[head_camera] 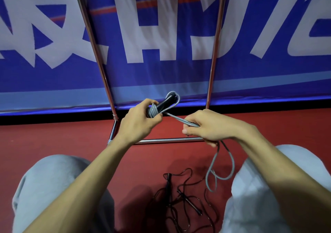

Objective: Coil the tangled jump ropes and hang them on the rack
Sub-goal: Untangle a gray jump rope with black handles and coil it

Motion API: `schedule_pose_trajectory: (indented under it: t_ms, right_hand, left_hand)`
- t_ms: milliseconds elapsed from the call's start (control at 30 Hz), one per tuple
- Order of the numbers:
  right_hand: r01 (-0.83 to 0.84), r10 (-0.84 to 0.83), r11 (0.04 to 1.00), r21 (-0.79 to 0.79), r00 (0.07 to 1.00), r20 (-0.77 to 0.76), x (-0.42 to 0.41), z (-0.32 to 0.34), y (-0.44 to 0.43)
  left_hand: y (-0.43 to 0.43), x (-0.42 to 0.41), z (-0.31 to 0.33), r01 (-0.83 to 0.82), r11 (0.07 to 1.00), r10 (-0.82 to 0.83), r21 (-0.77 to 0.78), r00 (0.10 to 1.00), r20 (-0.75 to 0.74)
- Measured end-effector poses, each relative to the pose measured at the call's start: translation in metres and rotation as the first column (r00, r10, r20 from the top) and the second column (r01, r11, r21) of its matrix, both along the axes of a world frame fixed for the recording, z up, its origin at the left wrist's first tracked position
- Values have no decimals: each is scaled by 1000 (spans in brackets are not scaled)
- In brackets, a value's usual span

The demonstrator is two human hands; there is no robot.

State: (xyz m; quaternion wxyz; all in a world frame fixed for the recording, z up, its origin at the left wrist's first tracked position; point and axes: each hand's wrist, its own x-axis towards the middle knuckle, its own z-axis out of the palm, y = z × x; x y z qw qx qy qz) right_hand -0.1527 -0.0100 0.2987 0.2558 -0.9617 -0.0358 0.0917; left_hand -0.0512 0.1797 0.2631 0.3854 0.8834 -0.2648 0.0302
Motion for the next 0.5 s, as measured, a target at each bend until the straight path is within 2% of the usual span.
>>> schedule_pose_trajectory:
  t_ms: [133,233,300,367,433,500]
  right_hand:
    - [-86,90,995,-44,992,93,-4,5,5]
    - [-151,167,980,-130,979,116,-7,5,6]
    - [-176,208,967,-185,963,170,-7,3,6]
    - [-110,162,979,-172,931,326,-4,0,5]
    - [-8,40,998,-69,876,481,1,-3,3]
    - [77,-100,995,66,821,561,5,-4,0]
  left_hand:
    - [1,-1,4,43,991,-47,124,999,25]
    - [-2,-8,6,26,950,-70,312,989,133]
    - [-4,-14,4,73,912,-155,404,972,176]
    - [-6,-19,4,141,873,-255,468,948,190]
    - [-5,-23,4,193,857,-316,477,929,193]
    - [-5,-26,5,223,853,-344,472,920,188]
